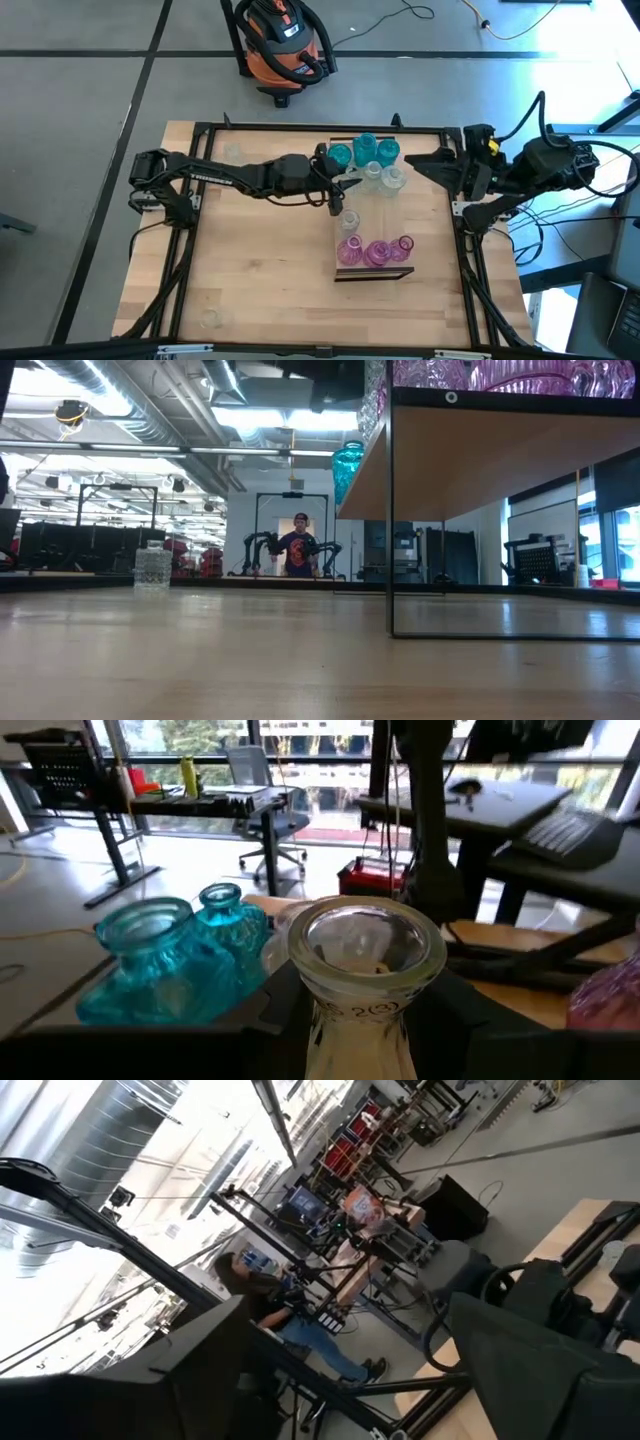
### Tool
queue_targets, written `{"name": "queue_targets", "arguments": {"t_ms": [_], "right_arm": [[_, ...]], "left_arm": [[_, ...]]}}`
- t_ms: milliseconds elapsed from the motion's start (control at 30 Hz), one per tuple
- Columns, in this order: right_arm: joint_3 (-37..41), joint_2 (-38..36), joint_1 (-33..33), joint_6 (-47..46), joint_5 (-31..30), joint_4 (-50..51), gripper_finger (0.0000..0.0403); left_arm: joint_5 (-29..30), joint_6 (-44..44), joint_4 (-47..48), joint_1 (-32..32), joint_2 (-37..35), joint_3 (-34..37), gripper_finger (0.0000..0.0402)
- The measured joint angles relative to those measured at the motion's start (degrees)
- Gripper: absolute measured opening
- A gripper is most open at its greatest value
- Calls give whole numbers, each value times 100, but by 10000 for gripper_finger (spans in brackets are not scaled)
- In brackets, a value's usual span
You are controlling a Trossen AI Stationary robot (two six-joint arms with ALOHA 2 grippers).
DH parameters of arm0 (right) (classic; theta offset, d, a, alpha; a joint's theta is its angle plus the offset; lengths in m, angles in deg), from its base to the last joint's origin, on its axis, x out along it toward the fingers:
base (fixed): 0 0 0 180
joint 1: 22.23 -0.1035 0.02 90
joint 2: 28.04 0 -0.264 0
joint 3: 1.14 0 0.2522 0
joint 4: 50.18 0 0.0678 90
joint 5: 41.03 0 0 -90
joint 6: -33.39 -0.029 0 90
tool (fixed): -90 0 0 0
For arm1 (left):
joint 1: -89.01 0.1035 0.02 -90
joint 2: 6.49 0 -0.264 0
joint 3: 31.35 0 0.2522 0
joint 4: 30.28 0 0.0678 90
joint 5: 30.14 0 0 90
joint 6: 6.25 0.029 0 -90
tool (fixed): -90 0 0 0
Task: Sort vases onto shelf
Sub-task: Adjust the transparent vase on the shelf
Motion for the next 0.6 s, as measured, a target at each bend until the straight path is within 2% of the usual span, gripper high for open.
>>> {"name": "queue_targets", "arguments": {"t_ms": [267,433,600], "right_arm": [[2,-138,0,0,8,174,323],[2,-229,4,2,-51,233,324],[0,-279,4,78,-102,223,324]], "left_arm": [[84,-285,-992,-29,-44,760,113],[138,-254,-932,33,-68,794,113],[-191,-282,-903,246,-14,793,113]]}}
